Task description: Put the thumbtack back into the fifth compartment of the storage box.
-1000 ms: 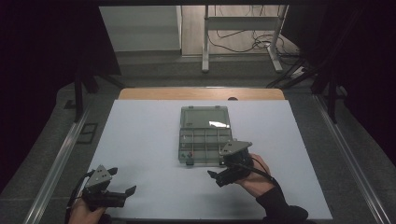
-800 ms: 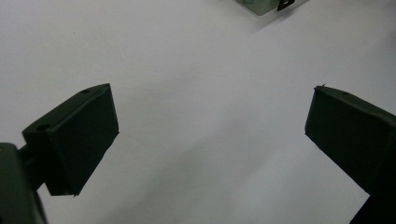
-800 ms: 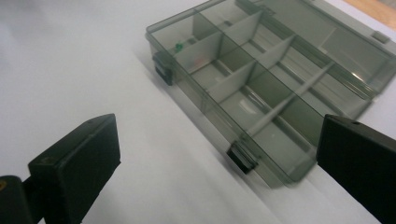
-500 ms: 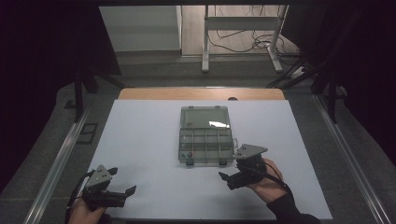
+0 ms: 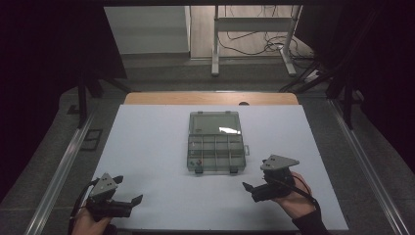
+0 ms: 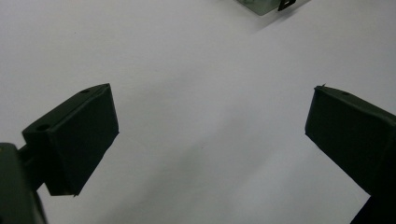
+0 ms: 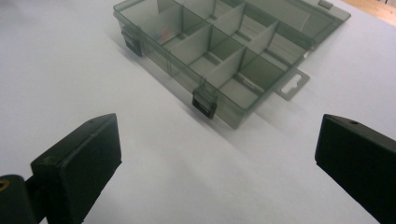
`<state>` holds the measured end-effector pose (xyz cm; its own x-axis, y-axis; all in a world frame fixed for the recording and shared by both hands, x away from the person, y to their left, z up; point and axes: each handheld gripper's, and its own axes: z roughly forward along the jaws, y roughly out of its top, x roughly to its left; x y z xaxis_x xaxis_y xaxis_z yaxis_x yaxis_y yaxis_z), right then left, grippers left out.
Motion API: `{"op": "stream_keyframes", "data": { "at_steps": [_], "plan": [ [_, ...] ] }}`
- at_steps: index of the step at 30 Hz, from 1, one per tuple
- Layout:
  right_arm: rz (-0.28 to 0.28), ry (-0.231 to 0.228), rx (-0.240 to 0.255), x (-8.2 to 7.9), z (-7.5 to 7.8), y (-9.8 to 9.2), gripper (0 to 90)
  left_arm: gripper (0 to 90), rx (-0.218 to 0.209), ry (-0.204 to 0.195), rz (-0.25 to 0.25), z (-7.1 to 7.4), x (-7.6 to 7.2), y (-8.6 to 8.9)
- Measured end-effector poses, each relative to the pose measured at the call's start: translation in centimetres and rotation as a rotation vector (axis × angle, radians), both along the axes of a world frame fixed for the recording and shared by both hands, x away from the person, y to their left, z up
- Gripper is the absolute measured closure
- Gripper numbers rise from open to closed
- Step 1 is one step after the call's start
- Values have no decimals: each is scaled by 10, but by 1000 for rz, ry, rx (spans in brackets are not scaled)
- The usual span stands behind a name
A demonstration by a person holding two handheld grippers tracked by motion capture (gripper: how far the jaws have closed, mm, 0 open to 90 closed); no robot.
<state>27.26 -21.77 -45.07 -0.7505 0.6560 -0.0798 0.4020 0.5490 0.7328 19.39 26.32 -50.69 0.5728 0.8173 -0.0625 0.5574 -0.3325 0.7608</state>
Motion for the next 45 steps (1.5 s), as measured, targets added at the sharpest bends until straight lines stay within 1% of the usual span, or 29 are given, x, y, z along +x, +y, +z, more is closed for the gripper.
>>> {"op": "stream_keyframes", "data": {
  "at_steps": [3, 11, 16, 21, 28, 33, 39, 41, 45],
  "plan": [
    [-11, 1, -1, -2, -1, -8, 2, 30, -1, 0, 0, 0, 0, 0],
    [-70, -10, 12, -8, -4, -29, 0, 28, -1, 0, 3, 0, 0, 0],
    [-112, -23, 21, -15, -5, -43, 0, 28, -4, 1, 5, 0, 0, 0],
    [-158, -37, 51, -23, -5, -58, 0, 28, -2, 1, 7, 0, 0, 0],
    [-206, -48, 53, -34, -12, -74, 0, 26, -6, 2, 10, 0, 0, 1],
    [-238, -46, 57, -39, -19, -83, 0, 23, -15, 3, 12, 0, 0, 2],
    [-260, -25, 56, -43, -27, -92, 0, 23, -16, 1, 12, 0, 0, 2],
    [-268, -34, 72, -44, -26, -93, 0, 23, -14, 2, 12, 0, 0, 2],
    [-276, -26, 77, -43, -27, -94, 0, 23, -17, 1, 11, 0, 0, 2]
  ]
}}
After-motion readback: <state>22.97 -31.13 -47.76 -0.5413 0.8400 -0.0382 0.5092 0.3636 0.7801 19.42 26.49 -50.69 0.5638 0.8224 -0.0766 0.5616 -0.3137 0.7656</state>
